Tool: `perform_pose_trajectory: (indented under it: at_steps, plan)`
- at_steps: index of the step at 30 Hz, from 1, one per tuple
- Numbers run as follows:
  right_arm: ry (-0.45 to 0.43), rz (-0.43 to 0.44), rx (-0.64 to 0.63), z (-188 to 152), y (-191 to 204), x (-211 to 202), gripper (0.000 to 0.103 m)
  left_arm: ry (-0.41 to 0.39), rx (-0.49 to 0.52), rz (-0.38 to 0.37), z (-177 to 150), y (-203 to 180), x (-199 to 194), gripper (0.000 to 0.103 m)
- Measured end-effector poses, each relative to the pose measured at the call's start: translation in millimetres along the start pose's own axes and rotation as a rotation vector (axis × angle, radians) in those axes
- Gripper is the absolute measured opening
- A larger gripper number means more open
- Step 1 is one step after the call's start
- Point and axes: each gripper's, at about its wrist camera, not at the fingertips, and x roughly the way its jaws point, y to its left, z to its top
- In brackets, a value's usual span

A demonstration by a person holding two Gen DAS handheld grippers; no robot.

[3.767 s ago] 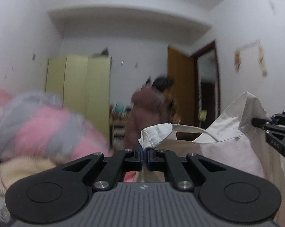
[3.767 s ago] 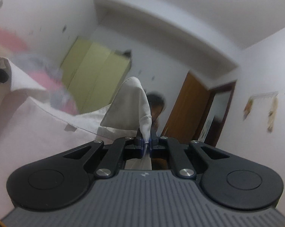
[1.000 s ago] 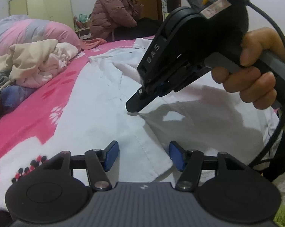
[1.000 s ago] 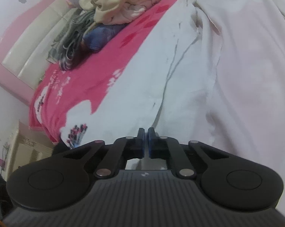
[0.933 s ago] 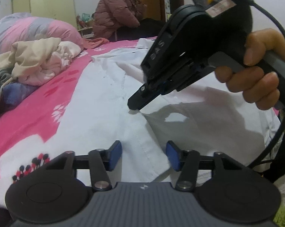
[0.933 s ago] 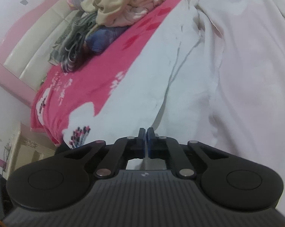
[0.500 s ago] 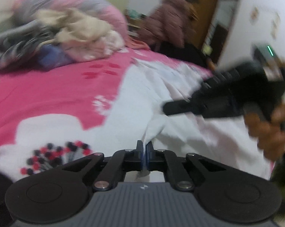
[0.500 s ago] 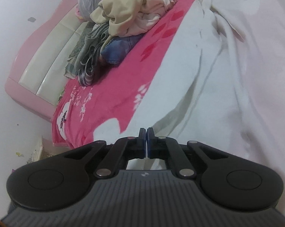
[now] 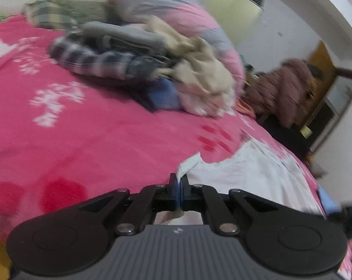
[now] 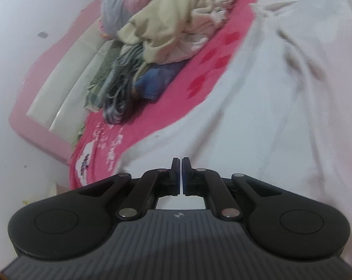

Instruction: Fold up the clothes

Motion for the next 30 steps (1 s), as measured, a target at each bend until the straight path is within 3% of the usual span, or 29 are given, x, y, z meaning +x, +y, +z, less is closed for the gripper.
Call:
perform_pose_trajectory:
  at_steps: [5,13,15,17,19,24,26,30]
  plan:
    - [-0.048,-0.079,0.092,-12,-34,-28,0.002,-0.035,-0.06,0.071,12,25,-4,0.002]
    - [-0.138,-0.155,0.235,-29,-87,-71,0.003,0.006,-0.039,0.166,4,34,6,0.007]
    - [-0.156,-0.158,0.25,-33,-95,-82,0.003,0.009,-0.035,0.181,3,34,5,0.017]
    - [-0.173,-0.158,0.259,-36,-101,-92,0.003,0.003,-0.031,0.204,4,33,2,0.042]
    - [-0.188,-0.159,0.252,-41,-104,-101,0.004,-0.027,-0.004,0.248,5,26,-7,0.055]
    - [-0.221,-0.167,0.24,-50,-116,-125,0.005,-0.089,0.085,0.321,8,-1,-30,0.071]
    - [-0.255,-0.183,0.241,-54,-122,-141,0.005,-0.098,0.132,0.299,9,-20,-35,0.076]
    - [-0.376,-0.251,0.257,-67,-137,-186,0.005,-0.041,0.289,0.146,1,-78,-26,0.085]
